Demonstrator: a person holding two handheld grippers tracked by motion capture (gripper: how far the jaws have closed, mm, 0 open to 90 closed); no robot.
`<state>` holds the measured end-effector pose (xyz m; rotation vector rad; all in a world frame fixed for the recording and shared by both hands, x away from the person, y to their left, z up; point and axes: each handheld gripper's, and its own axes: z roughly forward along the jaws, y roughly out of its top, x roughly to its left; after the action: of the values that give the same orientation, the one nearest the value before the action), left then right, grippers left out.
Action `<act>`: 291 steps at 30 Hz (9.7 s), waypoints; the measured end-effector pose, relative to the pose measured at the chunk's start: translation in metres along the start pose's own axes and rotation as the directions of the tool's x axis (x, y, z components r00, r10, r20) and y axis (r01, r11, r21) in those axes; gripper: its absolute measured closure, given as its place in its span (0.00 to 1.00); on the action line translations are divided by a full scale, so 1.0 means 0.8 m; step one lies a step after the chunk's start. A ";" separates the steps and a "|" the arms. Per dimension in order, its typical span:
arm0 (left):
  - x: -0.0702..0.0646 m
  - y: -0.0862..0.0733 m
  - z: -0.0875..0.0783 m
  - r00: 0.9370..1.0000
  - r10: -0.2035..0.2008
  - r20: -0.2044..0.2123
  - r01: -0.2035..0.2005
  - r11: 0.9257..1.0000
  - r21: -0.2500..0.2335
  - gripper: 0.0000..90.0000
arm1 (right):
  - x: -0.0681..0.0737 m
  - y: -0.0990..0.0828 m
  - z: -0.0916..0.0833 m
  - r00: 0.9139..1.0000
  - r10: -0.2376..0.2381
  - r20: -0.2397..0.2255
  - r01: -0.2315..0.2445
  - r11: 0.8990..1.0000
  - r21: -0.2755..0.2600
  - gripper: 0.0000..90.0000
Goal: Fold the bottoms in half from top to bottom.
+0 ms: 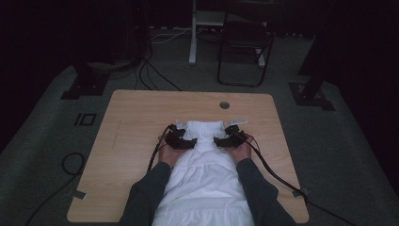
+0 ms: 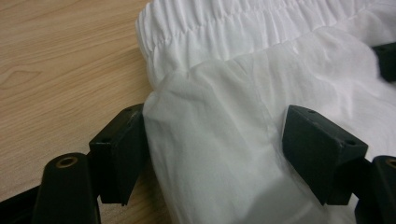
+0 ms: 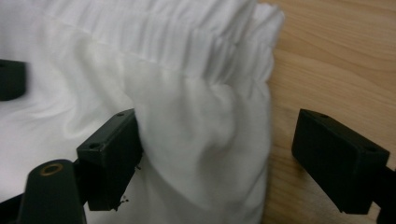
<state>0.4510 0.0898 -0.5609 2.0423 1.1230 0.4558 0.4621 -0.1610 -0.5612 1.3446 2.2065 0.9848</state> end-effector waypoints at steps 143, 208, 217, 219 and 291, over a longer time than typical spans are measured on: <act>-0.061 0.002 -0.225 0.968 0.140 0.210 -0.077 0.956 -0.284 0.97 | 0.043 -0.002 -0.192 0.946 -0.189 -0.262 0.092 0.935 -0.343 0.95; -0.033 0.032 -0.161 0.974 0.132 0.184 -0.095 0.975 -0.198 0.96 | 0.014 0.006 -0.146 0.967 -0.137 -0.216 0.058 0.940 -0.336 0.95; -0.033 -0.045 -0.095 0.971 0.040 0.234 -0.049 0.998 0.033 0.86 | 0.029 -0.073 -0.104 0.960 -0.135 -0.247 0.105 0.986 -0.132 0.94; -0.029 -0.051 -0.091 0.969 0.007 0.248 -0.022 0.998 0.058 0.75 | 0.028 -0.079 -0.095 0.959 -0.111 -0.262 0.089 0.992 -0.093 0.86; 0.014 -0.039 -0.050 0.999 0.048 0.024 -0.047 0.997 -0.056 0.60 | -0.011 -0.042 -0.037 0.996 -0.038 -0.081 0.028 0.992 -0.122 0.56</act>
<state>0.4152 0.1268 -0.5585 2.0248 1.0379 0.4778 0.4267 -0.1897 -0.5659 1.2304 2.1828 1.1626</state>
